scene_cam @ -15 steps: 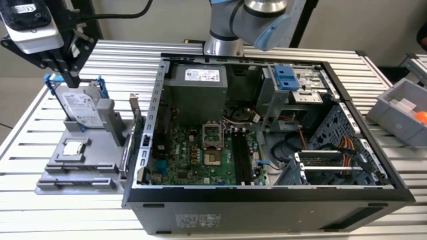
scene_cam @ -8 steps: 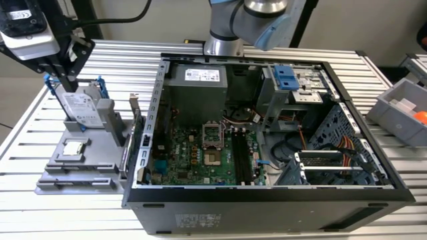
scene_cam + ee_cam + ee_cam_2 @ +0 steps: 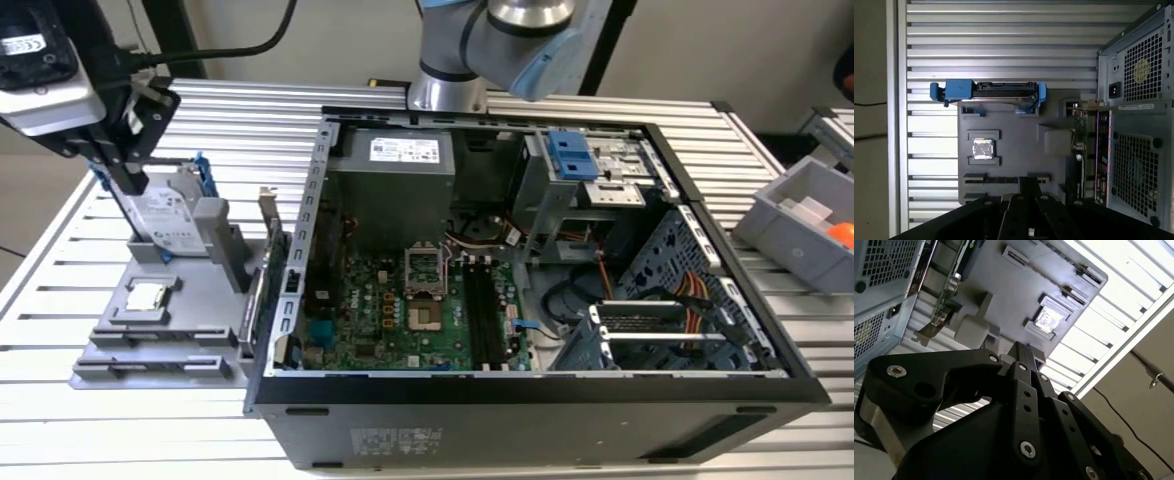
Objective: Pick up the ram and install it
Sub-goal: 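Reach for the ram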
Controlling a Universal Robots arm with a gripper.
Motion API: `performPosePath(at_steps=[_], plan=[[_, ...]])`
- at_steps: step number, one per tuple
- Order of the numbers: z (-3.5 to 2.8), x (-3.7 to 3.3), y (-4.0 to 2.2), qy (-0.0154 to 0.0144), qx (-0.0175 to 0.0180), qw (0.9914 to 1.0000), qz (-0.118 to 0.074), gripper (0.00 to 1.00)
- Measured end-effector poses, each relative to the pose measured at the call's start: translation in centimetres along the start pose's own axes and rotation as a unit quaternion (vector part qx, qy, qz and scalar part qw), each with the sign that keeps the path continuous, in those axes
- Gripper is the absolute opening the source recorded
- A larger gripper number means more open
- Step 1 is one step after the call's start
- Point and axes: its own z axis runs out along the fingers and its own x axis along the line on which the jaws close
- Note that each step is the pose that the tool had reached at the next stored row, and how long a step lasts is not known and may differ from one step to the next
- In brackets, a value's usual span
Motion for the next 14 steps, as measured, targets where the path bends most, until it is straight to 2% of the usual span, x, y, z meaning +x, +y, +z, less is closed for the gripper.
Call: performPosePath(at_steps=[14], plan=[[0.47, 0.03, -2.32, 0.0002, 0.0001, 1.0, 0.0, 0.0]])
